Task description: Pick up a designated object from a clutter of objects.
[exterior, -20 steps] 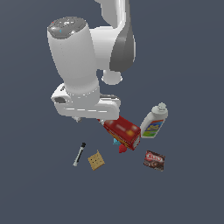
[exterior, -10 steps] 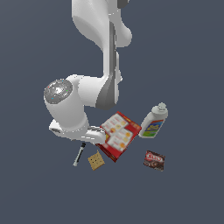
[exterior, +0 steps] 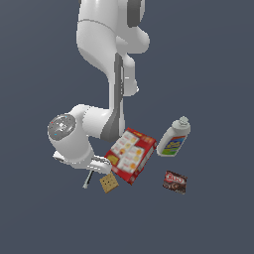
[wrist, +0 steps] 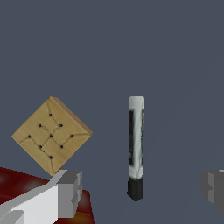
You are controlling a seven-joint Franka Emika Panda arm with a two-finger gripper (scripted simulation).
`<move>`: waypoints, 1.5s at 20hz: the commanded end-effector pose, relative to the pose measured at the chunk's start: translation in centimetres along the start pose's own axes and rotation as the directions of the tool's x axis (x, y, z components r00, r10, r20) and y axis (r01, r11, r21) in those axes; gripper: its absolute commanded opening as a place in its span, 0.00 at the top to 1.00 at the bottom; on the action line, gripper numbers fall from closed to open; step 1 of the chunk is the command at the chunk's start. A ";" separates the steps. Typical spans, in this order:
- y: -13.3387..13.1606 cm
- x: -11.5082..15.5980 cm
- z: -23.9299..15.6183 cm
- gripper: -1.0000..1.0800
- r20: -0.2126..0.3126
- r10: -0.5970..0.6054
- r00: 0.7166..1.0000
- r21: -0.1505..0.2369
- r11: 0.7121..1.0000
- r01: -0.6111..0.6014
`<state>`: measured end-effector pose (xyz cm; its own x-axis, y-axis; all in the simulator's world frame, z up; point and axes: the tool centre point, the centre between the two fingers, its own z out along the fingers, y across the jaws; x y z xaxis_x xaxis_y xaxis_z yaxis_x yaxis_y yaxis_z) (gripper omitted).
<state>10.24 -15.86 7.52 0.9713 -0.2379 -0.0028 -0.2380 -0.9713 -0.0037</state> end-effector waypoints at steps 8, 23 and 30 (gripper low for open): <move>0.8 0.3 1.5 0.04 -0.001 0.010 1.000 -0.003 1.000 -0.010; 0.8 0.3 6.5 0.04 -0.003 0.011 1.000 -0.003 1.000 -0.011; 0.8 0.4 6.6 1.00 -0.003 0.011 1.000 -0.003 1.000 -0.011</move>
<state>10.38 -16.73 0.95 0.9686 -0.2486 -0.0008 -0.2486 -0.9686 -0.0002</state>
